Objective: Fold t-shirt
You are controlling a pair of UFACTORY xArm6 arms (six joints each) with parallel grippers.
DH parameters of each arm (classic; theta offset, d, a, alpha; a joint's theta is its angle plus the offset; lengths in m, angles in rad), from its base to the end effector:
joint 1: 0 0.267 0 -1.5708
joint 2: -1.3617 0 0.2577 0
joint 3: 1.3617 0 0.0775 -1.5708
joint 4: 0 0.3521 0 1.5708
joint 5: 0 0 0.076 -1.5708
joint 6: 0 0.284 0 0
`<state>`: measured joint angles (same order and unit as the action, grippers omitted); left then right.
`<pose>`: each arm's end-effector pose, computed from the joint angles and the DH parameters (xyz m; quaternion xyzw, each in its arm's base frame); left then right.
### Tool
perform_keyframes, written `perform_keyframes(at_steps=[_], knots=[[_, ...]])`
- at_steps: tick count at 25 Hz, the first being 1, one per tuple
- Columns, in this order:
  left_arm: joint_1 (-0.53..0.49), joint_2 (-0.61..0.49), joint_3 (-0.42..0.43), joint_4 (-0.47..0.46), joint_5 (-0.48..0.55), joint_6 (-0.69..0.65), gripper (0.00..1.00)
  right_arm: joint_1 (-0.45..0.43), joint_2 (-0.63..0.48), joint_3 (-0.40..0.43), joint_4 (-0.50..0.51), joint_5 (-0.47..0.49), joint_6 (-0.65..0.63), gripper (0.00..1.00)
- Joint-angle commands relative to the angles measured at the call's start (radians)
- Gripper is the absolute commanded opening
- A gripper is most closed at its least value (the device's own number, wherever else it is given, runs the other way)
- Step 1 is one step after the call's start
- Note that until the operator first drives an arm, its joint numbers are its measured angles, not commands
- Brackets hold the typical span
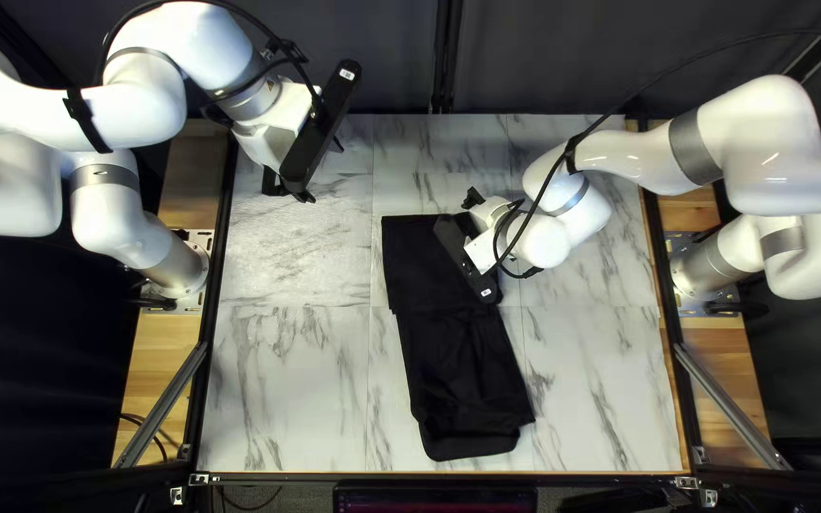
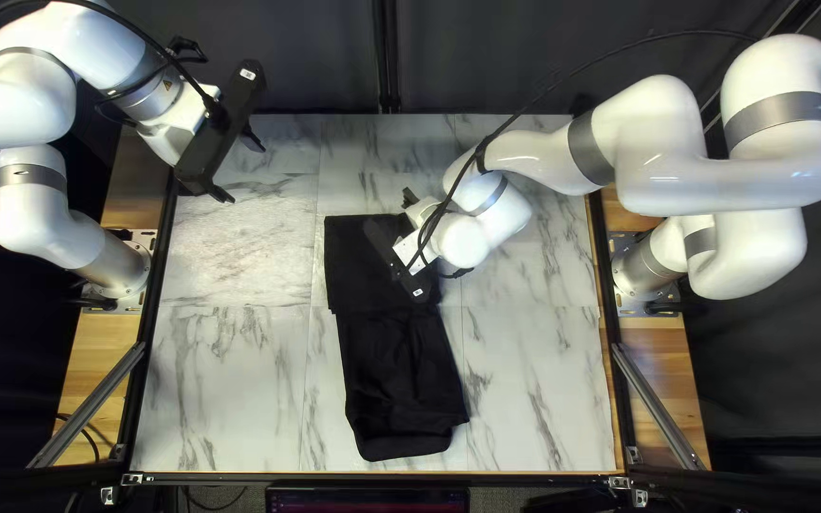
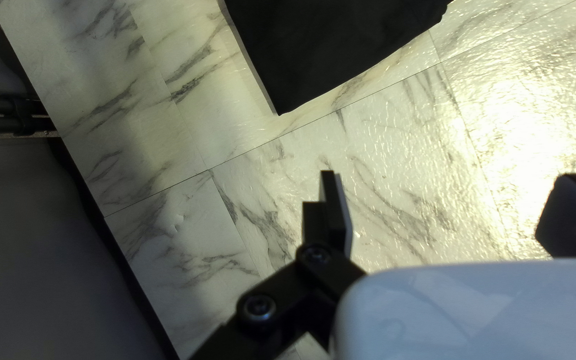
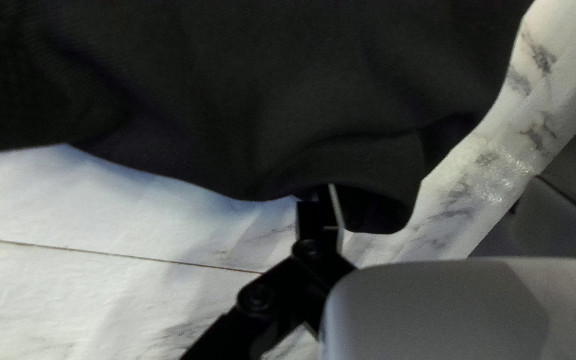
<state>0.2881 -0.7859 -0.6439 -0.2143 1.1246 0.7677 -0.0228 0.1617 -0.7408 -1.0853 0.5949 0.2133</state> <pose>0.3754 0.0617 0.2673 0.9619 -0.2033 0.1821 0.0123 0.4633 -0.0957 -0.0022 0.9010 0.3261 0.0205 0.2854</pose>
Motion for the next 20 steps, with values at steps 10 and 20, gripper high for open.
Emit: perform_keyframes(at_steps=[10, 20], knots=[[0.0, 0.0, 0.0, 0.0, 0.0, 0.0, 1.0, -0.002, 0.011, -0.013, -0.015, 0.008, 0.004, 0.0], [0.0, 0.0, 0.0, 0.0, 0.0, 0.0, 1.0, 0.019, -0.022, 0.023, -0.003, 0.017, 0.031, 0.0]])
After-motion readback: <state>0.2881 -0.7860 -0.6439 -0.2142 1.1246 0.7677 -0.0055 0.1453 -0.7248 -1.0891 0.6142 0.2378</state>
